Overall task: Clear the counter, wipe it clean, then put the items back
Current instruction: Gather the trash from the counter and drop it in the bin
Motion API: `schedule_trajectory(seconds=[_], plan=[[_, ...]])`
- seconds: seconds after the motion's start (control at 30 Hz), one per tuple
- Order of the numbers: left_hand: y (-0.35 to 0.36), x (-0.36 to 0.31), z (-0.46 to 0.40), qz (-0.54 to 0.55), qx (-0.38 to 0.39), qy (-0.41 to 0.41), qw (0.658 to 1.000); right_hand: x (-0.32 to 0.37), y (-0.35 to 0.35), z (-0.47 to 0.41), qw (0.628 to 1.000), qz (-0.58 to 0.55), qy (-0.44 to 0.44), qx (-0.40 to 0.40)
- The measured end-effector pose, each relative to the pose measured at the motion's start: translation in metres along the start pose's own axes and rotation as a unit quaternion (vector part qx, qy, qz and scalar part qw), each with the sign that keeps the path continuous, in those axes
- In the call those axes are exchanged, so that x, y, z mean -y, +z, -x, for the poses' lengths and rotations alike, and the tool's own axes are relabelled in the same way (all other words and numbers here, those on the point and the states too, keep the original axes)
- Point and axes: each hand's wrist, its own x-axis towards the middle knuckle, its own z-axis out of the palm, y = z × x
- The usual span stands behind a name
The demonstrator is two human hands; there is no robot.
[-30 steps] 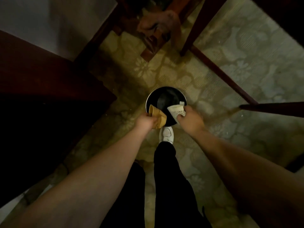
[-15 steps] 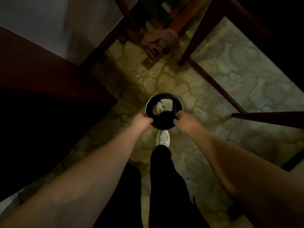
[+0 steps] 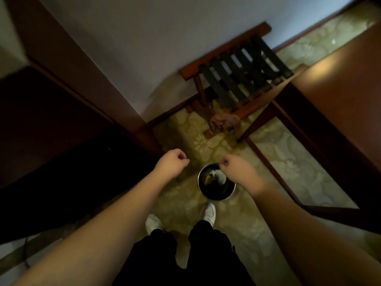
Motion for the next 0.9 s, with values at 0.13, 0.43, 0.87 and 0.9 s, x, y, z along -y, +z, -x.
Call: schedule_trajectory(seconds=[0.13,0.43,0.87,0.9], plan=[[-0.055,-0.008,0.044,0.005,-0.068,0.043,0.997,0.053,-0.037,0.028,0.996,0.044,-0.076,-0.032],[-0.154,0.012,0.157,0.029,-0.215,0.072,0.974,0.173,-0.086,0.087,0.963,0.106,-0.220,-0.118],[-0.245,0.104,0.296,0.138,-0.380,0.091,0.910,0.334,-0.090,0.189,0.893,0.123,-0.420,-0.108],[-0.251,0.111,0.304,0.146,-0.400,0.096,0.900,0.346,-0.089,0.195,0.887,0.123,-0.433,-0.105]])
